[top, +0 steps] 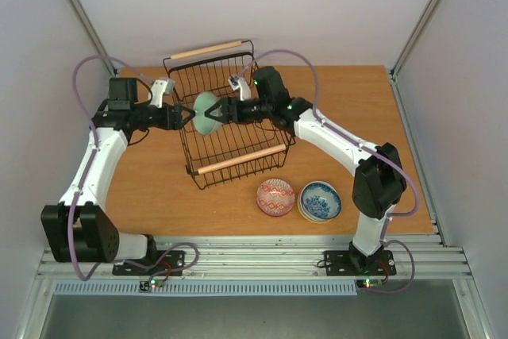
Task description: Load the bowls into the dish rack
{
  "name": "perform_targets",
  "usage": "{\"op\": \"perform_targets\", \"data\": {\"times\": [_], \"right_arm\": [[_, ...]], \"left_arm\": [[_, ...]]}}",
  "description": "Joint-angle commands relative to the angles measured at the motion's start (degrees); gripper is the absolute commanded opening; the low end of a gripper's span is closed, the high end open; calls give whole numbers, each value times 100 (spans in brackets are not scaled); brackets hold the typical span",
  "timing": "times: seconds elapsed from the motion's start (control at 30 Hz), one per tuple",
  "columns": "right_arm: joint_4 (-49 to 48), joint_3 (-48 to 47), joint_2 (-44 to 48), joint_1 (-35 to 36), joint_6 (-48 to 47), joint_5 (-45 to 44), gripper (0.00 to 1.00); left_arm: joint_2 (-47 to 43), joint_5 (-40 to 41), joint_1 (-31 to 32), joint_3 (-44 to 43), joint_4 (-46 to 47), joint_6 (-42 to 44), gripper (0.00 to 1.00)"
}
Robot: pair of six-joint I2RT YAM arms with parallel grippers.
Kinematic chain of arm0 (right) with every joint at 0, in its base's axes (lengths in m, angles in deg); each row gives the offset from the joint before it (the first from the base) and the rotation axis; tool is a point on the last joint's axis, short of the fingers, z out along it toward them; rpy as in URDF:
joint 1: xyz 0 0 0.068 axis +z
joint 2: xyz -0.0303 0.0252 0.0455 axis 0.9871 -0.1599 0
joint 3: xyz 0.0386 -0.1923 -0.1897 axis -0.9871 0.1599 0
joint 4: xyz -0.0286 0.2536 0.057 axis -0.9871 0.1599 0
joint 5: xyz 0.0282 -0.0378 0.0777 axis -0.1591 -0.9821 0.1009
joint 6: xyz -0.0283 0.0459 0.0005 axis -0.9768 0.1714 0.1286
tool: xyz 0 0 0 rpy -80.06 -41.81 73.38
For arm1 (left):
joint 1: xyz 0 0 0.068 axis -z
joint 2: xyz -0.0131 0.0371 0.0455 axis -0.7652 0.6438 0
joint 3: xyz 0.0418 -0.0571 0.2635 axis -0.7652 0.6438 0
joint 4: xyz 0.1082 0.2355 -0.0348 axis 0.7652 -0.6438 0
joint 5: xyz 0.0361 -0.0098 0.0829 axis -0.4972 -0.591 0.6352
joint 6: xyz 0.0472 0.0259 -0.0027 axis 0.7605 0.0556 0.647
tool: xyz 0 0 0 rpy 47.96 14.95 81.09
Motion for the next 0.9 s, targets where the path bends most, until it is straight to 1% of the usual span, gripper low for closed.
{"op": "perform_targets", "data": {"times": [0.0,0.1,0.23,0.37,0.47,0.63,0.77,0.87], "right_arm": [[3353,-1697,-204,209,-2695,-2719,1],[4225,-2693,-893,251,-3187,-3943,1],[4927,-4007,-1916,277,-3734,-5216,1],[5136,-5009,-2721,386,-4317,-6260,1],[5038,-5449,-3101,421,-4685,-6727,1],[4484,-5540,-3419,485,-5345,-7279,1],[4531,-6224,-4008,522,-5858,-7727,1],[4355,-6557,-4434,579,-6400,-8065,1]], "left_arm": [[-500,1851,-39,98,433,-253,78],[-657,2297,-36,200,570,-260,83],[-728,2327,-44,328,720,-275,84],[-702,2228,-42,358,711,-246,84],[-694,2058,-43,397,733,-232,84],[-642,1930,-42,434,747,-223,84],[-529,1835,-39,452,773,-216,84],[-430,1726,-39,454,759,-222,84]]}}
